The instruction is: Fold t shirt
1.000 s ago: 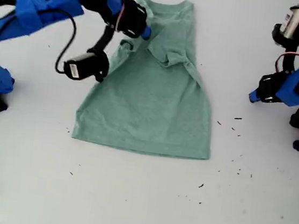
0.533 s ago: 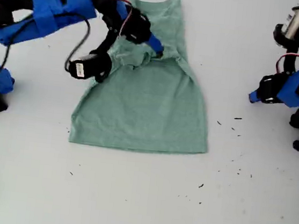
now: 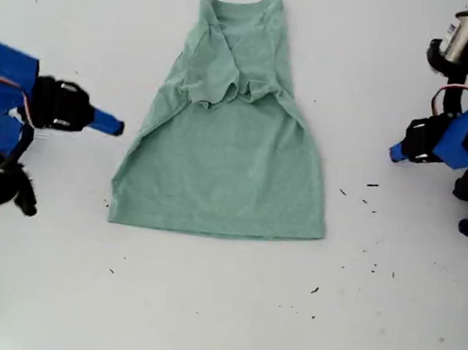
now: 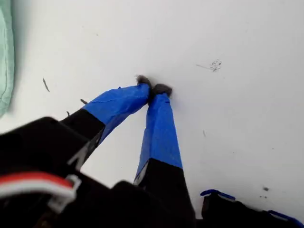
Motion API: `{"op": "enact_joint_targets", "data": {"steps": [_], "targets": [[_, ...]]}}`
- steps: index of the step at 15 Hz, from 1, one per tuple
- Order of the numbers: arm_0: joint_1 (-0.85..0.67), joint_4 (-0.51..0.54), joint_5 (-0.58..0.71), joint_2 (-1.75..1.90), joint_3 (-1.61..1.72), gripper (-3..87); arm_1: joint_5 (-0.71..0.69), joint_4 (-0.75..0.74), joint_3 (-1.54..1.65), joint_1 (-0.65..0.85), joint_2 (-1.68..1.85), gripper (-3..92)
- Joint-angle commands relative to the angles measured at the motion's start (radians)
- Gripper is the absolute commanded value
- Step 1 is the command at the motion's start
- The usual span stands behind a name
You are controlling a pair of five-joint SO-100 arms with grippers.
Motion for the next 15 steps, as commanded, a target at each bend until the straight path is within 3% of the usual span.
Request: {"op": "enact_joint_targets", "data": {"steps": [1, 4, 6, 8, 9, 11, 12, 15], "targets": [[0.008, -0.072, -0.063, -0.011, 0.094, -0.2, 0.012, 0.003, -0.005, -0.017, 0.005, 2.3], [-0.015, -0.101, -0.035, -0.087, 0.087, -0.2, 0.031, 0.083, -0.167, -0.072, -0.021, 2.3], [-0.006, -0.092, -0.037, -0.06, 0.089, -0.2, 0.048, 0.227, -0.603, -0.19, -0.239, 2.3], [0.009, -0.072, -0.041, 0.003, 0.094, -0.2, 0.074, 0.255, -0.911, -0.316, -0.463, 2.3], [0.011, -0.06, -0.035, 0.06, 0.103, -0.2, 0.083, 0.267, -0.98, -0.353, -0.561, 4.9], [0.018, -0.049, -0.035, 0.107, 0.109, -0.2, 0.109, 0.247, -0.997, -0.405, -0.661, 30.2], [0.021, -0.049, -0.035, 0.104, 0.109, -0.2, 0.103, 0.281, -1.042, -0.422, -0.706, 36.3], [0.021, -0.055, -0.034, 0.095, 0.112, -0.2, 0.094, 0.382, -1.141, -0.423, -0.752, 35.9]]}}
